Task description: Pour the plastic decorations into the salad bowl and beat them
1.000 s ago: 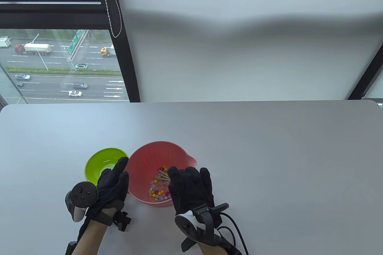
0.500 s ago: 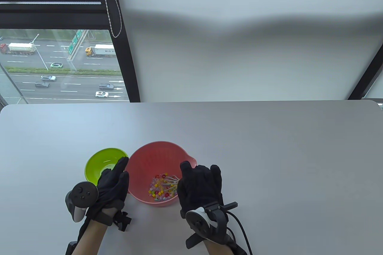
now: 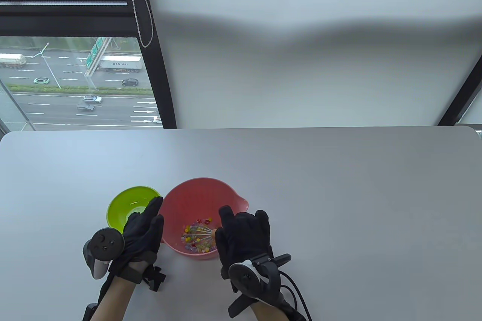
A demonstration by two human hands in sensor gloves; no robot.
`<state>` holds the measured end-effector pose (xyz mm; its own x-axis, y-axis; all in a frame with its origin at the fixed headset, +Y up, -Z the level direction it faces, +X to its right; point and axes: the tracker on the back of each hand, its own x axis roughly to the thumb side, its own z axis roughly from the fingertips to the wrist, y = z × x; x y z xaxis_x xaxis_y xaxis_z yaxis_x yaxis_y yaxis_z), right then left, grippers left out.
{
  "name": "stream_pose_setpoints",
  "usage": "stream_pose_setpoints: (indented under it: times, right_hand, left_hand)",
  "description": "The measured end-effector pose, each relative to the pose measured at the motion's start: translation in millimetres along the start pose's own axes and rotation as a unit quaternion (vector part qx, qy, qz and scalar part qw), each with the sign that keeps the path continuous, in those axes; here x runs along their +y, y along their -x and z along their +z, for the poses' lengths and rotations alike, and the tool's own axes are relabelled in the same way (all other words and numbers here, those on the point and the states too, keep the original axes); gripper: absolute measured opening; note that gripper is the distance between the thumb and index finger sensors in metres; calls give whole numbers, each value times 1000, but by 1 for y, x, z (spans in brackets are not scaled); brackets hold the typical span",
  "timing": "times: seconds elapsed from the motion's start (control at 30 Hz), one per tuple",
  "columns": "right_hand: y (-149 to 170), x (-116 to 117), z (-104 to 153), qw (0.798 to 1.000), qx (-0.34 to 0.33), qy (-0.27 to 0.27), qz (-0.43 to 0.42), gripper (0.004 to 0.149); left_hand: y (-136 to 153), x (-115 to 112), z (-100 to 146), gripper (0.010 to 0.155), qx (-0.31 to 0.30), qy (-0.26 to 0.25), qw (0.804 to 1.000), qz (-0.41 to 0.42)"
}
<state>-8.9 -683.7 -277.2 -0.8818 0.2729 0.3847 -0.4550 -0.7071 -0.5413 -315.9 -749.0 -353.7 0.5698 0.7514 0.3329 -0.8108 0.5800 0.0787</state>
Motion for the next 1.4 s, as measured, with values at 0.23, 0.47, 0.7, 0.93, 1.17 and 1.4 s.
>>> stream_pose_setpoints:
  times: [0.23,0.47,0.7,0.93,1.17,1.4]
  right_hand:
    - [-4,7,1,999,-14,-11,35,61]
    - [2,4,0,997,-18,4,71,62]
    - [8,-3,-2,997,-9,20,79,61]
    - [9,-11,-3,997,-4,38,72,59]
    - [7,-15,-4,999,10,33,30,59]
    - [5,-10,-4,1000,20,7,-4,59]
  left_hand:
    - [0,0,0,68,0,1,1000,3]
    - [0,0,0,68,1,1,1000,2]
    - [0,0,-1,68,1,2,1000,1]
    - [0,0,0,68,2,2,1000,1]
    - [0,-1,0,68,1,2,1000,2]
    - [0,-1,0,68,0,2,1000,2]
